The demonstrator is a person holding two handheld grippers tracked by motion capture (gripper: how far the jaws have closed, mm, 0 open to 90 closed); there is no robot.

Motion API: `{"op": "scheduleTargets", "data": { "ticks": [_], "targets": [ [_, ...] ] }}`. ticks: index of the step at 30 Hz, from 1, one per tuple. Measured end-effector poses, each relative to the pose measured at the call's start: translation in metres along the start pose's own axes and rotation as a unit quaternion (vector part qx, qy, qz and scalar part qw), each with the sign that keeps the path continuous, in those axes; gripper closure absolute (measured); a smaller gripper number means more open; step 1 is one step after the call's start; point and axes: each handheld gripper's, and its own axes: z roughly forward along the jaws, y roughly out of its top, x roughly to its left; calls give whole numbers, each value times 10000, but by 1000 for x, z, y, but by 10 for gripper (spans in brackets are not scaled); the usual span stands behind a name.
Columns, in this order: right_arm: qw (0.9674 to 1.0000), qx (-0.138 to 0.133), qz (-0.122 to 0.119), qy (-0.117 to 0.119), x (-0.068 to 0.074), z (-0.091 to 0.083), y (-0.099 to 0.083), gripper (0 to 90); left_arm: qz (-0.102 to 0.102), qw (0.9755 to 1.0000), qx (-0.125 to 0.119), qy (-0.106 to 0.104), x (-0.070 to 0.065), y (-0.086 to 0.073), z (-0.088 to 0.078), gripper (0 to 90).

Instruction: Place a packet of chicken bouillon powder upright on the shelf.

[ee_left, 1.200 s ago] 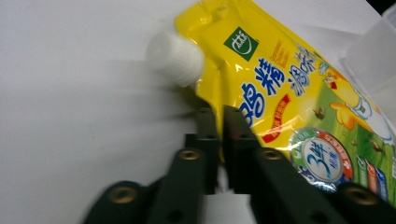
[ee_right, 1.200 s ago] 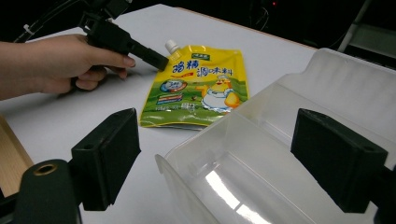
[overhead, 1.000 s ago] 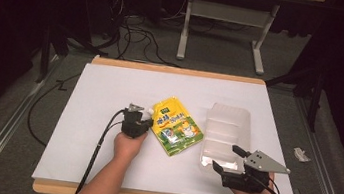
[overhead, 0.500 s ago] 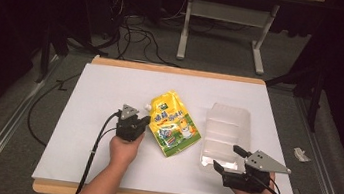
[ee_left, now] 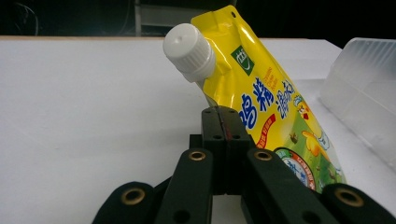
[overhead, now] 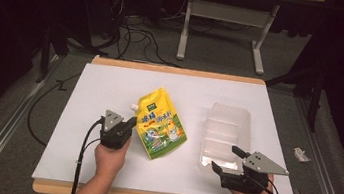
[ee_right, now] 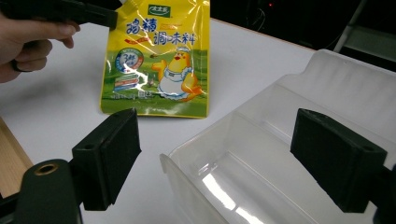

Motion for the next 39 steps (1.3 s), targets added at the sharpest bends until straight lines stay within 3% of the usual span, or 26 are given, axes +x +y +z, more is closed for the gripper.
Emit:
{"op": "scheduleTargets", "data": {
  "ticks": [3, 8, 12, 20, 24, 29, 35, 39],
  "targets": [
    [10000, -38, -24, -4, 1, -1, 1, 161, 250, 9995, -165, 79, -8, 1, -10, 900],
    [10000, -59, -11, 28, 1, -1, 1, 159, 580, 9974, -418, -18, -28, 2, -28, 900],
    [10000, -61, 6, 52, 2, -2, 1, 157, 900, 9940, -613, -116, -46, 1, -41, 900],
    [9997, -141, 35, 184, 6, 0, 5, 154, 1262, 9884, -775, -333, -66, -6, -56, 900],
    [9993, -138, 100, 324, 10, 4, 12, 152, 1272, 9870, -848, -496, -69, -8, -59, 900],
    [9983, -89, -10, 571, 14, 23, 35, 125, 1355, 9847, -860, -675, -73, -9, -61, 900],
    [9982, 12, -192, 569, 13, 58, 71, 121, 1539, 9818, -850, -718, -79, -9, -63, 900],
    [9975, 164, -169, 665, 5, 82, 82, 127, 1623, 9800, -852, -770, -82, -9, -64, 900]
  ]
}}
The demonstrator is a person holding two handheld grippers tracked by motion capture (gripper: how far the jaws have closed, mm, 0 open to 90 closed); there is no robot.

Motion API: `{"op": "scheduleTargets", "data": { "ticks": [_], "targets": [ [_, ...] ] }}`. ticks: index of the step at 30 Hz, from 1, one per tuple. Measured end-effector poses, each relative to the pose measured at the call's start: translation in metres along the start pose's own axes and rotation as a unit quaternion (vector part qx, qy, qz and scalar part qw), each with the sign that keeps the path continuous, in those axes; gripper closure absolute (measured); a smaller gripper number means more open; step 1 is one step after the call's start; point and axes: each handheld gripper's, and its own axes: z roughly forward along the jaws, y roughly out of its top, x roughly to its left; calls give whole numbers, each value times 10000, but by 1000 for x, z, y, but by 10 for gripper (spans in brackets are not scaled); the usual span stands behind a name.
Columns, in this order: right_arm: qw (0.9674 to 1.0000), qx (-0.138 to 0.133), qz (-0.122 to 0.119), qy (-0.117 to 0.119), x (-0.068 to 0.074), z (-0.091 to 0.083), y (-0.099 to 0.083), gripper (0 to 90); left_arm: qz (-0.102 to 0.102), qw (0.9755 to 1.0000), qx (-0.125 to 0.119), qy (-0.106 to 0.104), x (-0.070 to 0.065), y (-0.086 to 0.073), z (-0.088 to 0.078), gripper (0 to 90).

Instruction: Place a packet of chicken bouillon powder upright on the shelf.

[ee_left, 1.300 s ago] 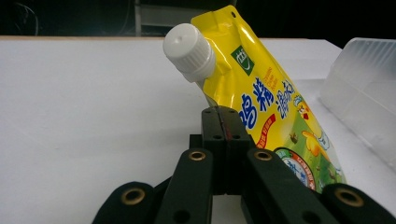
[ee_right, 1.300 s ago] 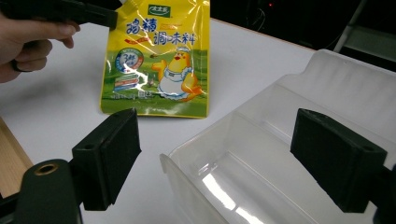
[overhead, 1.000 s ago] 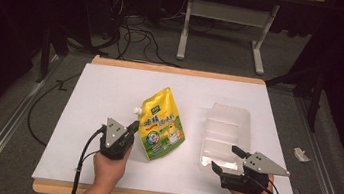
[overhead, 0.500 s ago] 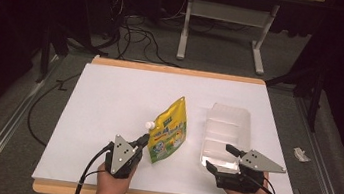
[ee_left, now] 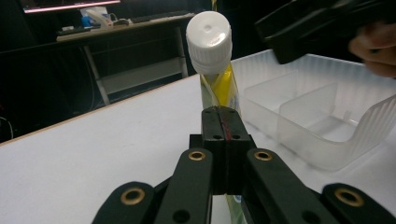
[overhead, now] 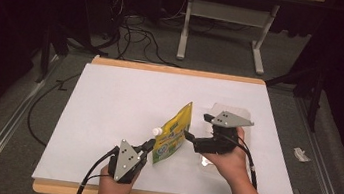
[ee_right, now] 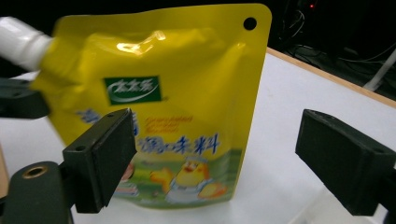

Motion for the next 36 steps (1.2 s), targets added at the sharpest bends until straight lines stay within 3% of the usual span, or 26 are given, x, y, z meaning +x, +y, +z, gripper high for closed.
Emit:
{"op": "scheduleTargets", "data": {
  "ticks": [9, 16, 18, 24, 28, 31, 33, 36],
  "targets": [
    [9985, 146, 119, 516, -24, 32, 8, 153, 252, 9996, 9, 96, 4, 2, 3, 900],
    [9963, 260, -48, 819, -22, 44, 10, 211, 518, 9984, 28, 233, 10, 1, 6, 900],
    [9954, 276, -93, 909, -19, 46, 10, 236, 464, 9986, 23, 240, 13, 0, 7, 900],
    [9963, 255, -168, 802, -15, 43, 8, 304, 293, 9991, 60, 314, 22, -1, 7, 900],
    [9970, 152, -184, 738, -15, 34, 3, 499, -86, 9993, 17, 367, 31, -1, 8, 900],
    [9961, 55, -130, 869, -18, 26, -3, 651, -231, 9990, -6, 389, 37, -1, 9, 900],
    [9957, 59, -145, 908, -18, 23, -4, 704, -288, 9988, -2, 406, 39, -1, 11, 900],
    [9963, 70, -188, 839, -16, 18, -3, 800, -437, 9983, -23, 372, 42, -1, 12, 900]
  ]
}}
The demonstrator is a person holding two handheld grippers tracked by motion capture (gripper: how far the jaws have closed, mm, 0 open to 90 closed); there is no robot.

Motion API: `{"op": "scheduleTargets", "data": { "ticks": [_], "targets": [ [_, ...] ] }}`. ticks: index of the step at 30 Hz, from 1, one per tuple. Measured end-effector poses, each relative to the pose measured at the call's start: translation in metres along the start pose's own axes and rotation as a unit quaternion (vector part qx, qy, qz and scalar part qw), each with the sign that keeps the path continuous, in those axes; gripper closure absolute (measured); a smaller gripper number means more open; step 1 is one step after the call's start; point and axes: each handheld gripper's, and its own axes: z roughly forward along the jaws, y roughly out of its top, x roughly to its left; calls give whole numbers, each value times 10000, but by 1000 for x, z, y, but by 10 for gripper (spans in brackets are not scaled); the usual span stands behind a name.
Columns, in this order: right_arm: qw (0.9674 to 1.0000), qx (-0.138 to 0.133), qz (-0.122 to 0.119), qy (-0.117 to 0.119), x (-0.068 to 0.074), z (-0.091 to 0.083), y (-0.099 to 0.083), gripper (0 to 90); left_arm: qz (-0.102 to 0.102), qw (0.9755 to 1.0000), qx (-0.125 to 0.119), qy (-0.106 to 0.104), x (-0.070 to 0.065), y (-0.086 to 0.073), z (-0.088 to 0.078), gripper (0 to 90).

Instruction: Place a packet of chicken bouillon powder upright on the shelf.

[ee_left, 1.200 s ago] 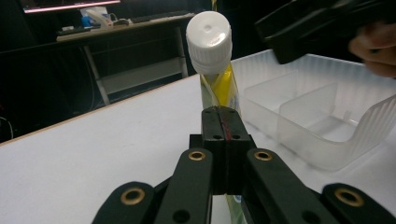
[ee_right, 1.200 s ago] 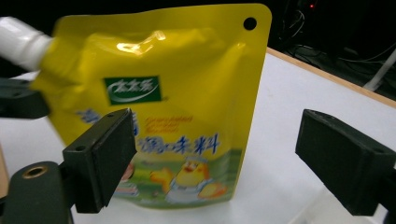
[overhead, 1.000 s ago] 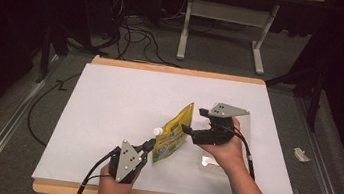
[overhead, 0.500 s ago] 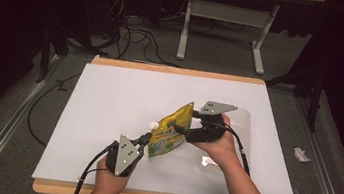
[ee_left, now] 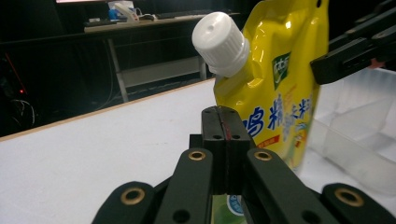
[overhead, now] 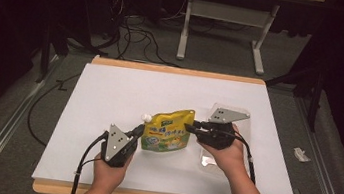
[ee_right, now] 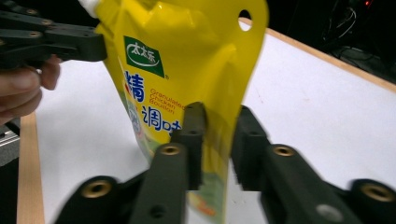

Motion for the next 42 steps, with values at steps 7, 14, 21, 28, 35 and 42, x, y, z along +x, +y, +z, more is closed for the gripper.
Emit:
{"op": "scheduleTargets", "data": {
  "ticks": [7, 14, 21, 28, 35, 42],
  "targets": [
    [9998, -39, -188, -77, 18, -19, 3, 900, -254, 9995, -64, -149, 5, 3, -2, 900],
    [9994, -253, -249, -52, 54, -33, -12, 900, -236, 9992, -9, -334, 4, 2, -15, 900],
    [9988, -411, -248, -51, 68, -38, -29, 900, -141, 9990, 142, -389, 0, -3, -14, 900],
    [9989, -428, -157, 130, 70, -32, -39, 741, -70, 9991, 121, -402, -2, -4, -16, 900],
    [9999, -116, 54, 97, 73, -9, -48, 677, -292, 9978, 462, -369, 5, -9, -15, 718],
    [9998, -91, 132, -97, 76, 1, -53, 755, -297, 9945, 980, -231, 36, -25, -23, 470]
  ]
}}
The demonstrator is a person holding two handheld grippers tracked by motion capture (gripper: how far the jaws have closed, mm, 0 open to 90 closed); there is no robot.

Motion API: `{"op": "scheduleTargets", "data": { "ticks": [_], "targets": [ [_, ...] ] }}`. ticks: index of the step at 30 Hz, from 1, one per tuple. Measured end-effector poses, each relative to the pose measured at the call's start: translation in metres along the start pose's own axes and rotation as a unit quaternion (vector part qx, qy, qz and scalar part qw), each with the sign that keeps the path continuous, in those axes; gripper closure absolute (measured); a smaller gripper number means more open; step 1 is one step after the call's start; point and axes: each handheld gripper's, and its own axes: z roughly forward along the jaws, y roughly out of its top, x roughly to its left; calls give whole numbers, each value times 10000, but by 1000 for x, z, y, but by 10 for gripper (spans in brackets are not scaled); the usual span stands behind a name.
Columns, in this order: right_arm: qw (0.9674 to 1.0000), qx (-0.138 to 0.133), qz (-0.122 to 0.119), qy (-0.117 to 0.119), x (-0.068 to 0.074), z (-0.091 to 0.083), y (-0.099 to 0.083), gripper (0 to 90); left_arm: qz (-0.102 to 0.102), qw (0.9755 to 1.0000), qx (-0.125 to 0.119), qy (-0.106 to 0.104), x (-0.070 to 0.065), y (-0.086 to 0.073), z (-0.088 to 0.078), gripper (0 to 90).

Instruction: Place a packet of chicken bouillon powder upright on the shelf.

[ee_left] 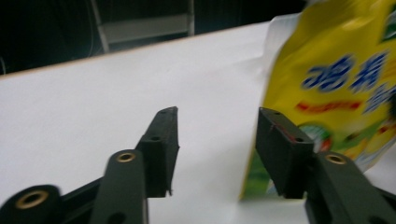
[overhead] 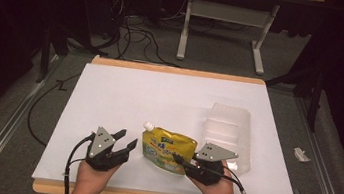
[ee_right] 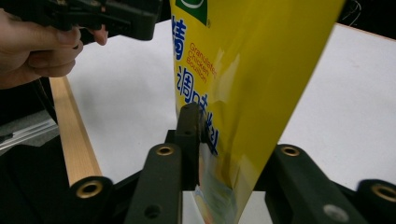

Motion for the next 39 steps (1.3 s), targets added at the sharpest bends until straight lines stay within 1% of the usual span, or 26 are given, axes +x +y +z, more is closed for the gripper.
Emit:
{"op": "scheduleTargets", "data": {
  "ticks": [3, 4, 5, 8, 10, 11, 15, 16, 18, 20, 23, 24, 25, 26, 27, 30, 33, 35, 37, 39],
  "targets": [
    [10000, -23, 31, -12, 1, 2, -1, 769, 23, 9997, 131, 203, 12, -13, 3, 453],
    [10000, -23, 27, -22, 2, 2, -1, 771, 25, 9991, 260, 329, 17, -15, 6, 452],
    [10000, -39, 12, -27, 2, 3, -1, 772, -18, 9988, 303, 379, 21, -15, 8, 442],
    [10000, -44, 10, -57, 3, 4, -1, 777, -210, 9986, 263, 417, 30, -16, 9, 428],
    [10000, -44, 2, -64, 4, 5, -1, 778, -340, 9983, 247, 404, 34, -18, 9, 421],
    [10000, -50, 3, -62, 4, 5, -2, 778, -347, 9982, 276, 394, 35, -18, 9, 414],
    [10000, -47, 26, -57, 4, 6, -2, 783, -337, 9985, 220, 368, 34, -17, 8, 408],
    [10000, -47, 25, -49, 5, 6, -2, 788, -301, 9986, 230, 362, 34, -17, 8, 408],
    [10000, -45, 36, 3, 5, 6, -2, 822, -291, 9988, 200, 345, 33, -17, 9, 409],
    [10000, -34, 11, 53, 5, 7, 0, 839, -272, 9988, 225, 330, 33, -17, 10, 410],
    [10000, 4, -5, 62, 8, 7, 2, 852, -261, 9991, 173, 276, 32, -17, 10, 411],
    [10000, -10, -31, 72, 9, 7, 3, 854, -210, 9992, 167, 281, 32, -18, 10, 411],
    [10000, -12, -8, 92, 10, 7, 5, 857, -183, 9993, 178, 269, 32, -18, 10, 411],
    [9999, -47, -50, 109, 10, 7, 6, 859, -180, 9993, 183, 263, 32, -18, 11, 411],
    [9999, -52, -37, 112, 10, 6, 7, 860, -180, 9993, 190, 254, 32, -18, 11, 411],
    [9998, -92, -113, 113, 10, 2, 9, 866, -197, 9994, 180, 239, 34, -18, 10, 409],
    [9998, -149, -100, 92, 9, -1, 10, 870, -210, 9995, 131, 205, 35, -17, 10, 402],
    [9997, -201, -73, 84, 9, -6, 10, 873, -231, 9994, 142, 210, 35, -17, 10, 385],
    [9996, -234, -117, 84, 7, -10, 10, 874, -232, 9994, 148, 220, 35, -17, 11, 382],
    [9996, -262, -63, 84, 7, -13, 11, 876, -212, 9994, 181, 206, 34, -17, 12, 382]
  ]
}}
